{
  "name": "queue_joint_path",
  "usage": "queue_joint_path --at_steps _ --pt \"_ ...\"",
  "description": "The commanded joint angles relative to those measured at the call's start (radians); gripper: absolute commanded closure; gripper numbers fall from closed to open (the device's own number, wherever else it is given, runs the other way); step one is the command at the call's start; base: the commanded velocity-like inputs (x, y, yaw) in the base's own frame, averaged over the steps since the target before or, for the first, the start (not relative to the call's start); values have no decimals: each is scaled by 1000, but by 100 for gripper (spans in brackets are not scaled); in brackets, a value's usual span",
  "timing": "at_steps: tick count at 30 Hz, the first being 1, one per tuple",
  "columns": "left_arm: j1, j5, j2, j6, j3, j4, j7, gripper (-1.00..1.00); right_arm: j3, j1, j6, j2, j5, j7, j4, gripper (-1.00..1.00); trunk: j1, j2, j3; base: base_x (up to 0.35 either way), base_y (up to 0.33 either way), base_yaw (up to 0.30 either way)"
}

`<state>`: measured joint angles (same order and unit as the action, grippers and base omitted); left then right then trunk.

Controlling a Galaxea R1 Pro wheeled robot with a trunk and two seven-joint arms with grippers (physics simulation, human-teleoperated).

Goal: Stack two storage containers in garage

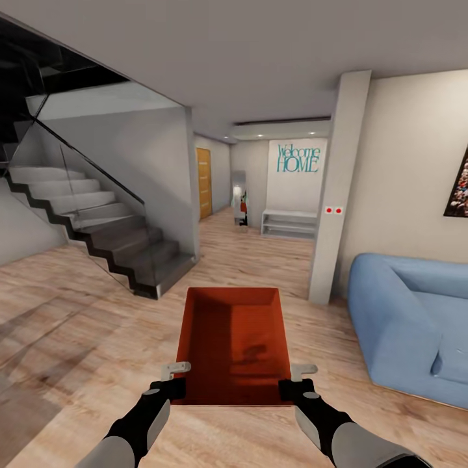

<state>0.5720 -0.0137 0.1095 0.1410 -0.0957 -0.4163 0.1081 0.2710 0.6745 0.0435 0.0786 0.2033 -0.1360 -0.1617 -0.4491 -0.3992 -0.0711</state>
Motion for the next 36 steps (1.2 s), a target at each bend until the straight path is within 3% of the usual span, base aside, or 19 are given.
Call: queue_joint_path --at_steps 1,26,36 --pt "0 -20 -19 -1 -9 -5 20 100 -9 0 3 0 19 -5 4 100 -1 -1 0 322 0 0" --pt "0 -19 -19 -1 -9 -6 20 100 -9 0 3 -1 19 -5 4 100 -1 -1 0 322 0 -1" --pt "0 -19 -19 -1 -9 -6 19 100 -9 0 2 0 19 -6 4 100 -1 -1 0 322 0 -194"
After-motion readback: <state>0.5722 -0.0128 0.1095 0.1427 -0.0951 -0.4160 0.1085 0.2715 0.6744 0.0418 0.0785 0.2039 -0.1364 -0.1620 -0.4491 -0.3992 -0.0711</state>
